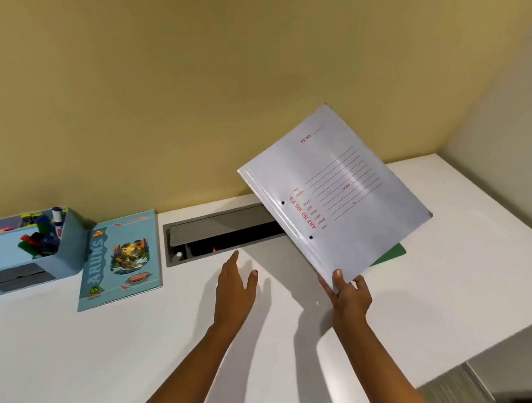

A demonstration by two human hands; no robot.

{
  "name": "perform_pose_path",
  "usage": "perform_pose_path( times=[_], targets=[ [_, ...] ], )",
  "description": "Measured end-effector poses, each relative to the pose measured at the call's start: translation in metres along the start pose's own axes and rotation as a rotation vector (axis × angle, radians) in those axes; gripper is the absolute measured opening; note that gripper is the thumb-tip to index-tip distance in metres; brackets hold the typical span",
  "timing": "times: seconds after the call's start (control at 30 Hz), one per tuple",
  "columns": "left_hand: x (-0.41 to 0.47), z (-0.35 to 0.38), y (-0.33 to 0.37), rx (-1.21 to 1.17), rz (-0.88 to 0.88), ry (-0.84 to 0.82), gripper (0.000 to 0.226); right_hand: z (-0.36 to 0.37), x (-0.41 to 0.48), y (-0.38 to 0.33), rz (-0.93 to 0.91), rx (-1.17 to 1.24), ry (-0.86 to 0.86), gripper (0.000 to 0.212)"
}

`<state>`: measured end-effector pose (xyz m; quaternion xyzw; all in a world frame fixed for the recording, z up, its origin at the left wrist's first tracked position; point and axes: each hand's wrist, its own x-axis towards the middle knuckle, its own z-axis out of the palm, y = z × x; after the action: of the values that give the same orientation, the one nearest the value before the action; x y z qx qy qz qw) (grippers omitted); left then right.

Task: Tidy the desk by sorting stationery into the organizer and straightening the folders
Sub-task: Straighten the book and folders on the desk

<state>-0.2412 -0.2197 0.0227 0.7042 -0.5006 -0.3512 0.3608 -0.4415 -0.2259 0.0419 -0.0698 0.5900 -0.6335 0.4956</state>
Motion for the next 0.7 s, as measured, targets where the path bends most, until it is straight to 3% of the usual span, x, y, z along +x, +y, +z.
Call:
perform_pose_path(
  times=[0.07, 0.13, 0.23, 0.33, 0.43, 0.6, 0.7],
  targets=[
    [-0.003, 0.018, -0.014, 0.192, -0.006, -0.052, 0.062, -0.007, 0.018, -0.004, 0.034, 0.009, 0.055, 0.019],
    [-0.006, 0.038, -0.026, 0.350, 0.002, -0.108, 0.064, -0.015, 0.040, -0.006, 0.096, 0.003, 0.137, 0.040],
    [-0.011, 0.060, -0.044, 0.547, 0.028, -0.206, 0.065, -0.021, 0.063, -0.009, 0.171, -0.031, 0.207, 0.020],
    [-0.020, 0.065, -0.052, 0.735, 0.144, -0.184, 0.061, -0.026, 0.085, -0.006, 0.188, -0.095, 0.255, 0.030],
    [-0.028, 0.064, -0.059, 0.775, 0.221, -0.133, 0.077, -0.027, 0.098, 0.000, 0.195, -0.143, 0.255, 0.018],
    [-0.029, 0.067, -0.071, 0.817, 0.192, -0.148, 0.065, -0.018, 0.110, 0.008, 0.247, -0.193, 0.146, 0.021],
    [-0.030, 0.071, -0.077, 0.826, 0.209, -0.125, 0.064, -0.017, 0.117, 0.012, 0.211, -0.373, 0.119, 0.016]
  ],
)
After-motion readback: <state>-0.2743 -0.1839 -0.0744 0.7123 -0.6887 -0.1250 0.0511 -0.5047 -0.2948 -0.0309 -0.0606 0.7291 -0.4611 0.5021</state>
